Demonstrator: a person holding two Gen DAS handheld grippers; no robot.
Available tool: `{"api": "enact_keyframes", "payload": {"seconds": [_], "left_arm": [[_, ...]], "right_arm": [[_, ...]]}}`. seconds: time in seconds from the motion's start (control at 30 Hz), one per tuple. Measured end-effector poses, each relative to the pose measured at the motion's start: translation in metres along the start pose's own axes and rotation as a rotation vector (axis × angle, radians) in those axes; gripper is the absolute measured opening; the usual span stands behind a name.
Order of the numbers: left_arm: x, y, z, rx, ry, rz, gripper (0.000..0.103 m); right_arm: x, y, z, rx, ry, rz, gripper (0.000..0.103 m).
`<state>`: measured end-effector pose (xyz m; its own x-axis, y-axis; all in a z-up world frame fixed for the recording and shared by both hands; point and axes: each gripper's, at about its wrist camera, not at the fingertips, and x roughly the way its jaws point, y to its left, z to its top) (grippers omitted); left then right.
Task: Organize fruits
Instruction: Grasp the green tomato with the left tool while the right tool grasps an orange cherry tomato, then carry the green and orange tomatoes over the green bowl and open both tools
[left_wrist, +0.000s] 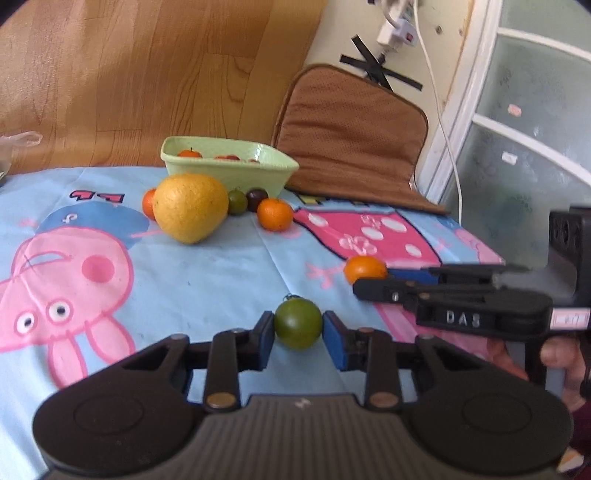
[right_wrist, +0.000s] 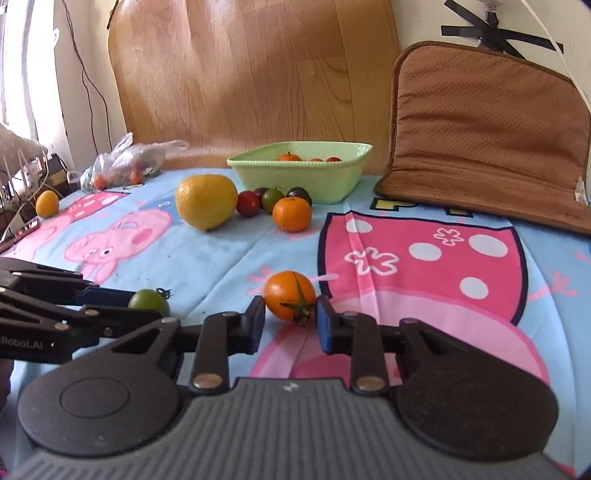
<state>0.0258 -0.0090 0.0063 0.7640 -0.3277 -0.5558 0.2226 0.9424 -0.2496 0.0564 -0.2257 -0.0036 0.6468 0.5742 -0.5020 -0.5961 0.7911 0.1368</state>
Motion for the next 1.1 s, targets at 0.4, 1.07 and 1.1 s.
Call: {"api": "enact_keyframes", "payload": {"seconds": [0.4, 1.07, 1.1], "left_arm": [[0.068, 0.05, 0.136, -0.004, -0.119, 0.059, 0.029], [0.07, 0.093, 0.134, -0.151, -0.162, 0.18, 0.037], [0.056, 0.097, 0.124, -0.169, -0.175, 0.202, 0.037]], "right_arm": [[0.065, -0.029, 0.094, 0.046, -0.154, 0.008, 0.032], [0.103, -0.064, 0.104, 0.135, -0.192, -0.026, 0.034], [0.101, -0.063, 0.104, 0.135, -0.196, -0.032, 0.034]]}}
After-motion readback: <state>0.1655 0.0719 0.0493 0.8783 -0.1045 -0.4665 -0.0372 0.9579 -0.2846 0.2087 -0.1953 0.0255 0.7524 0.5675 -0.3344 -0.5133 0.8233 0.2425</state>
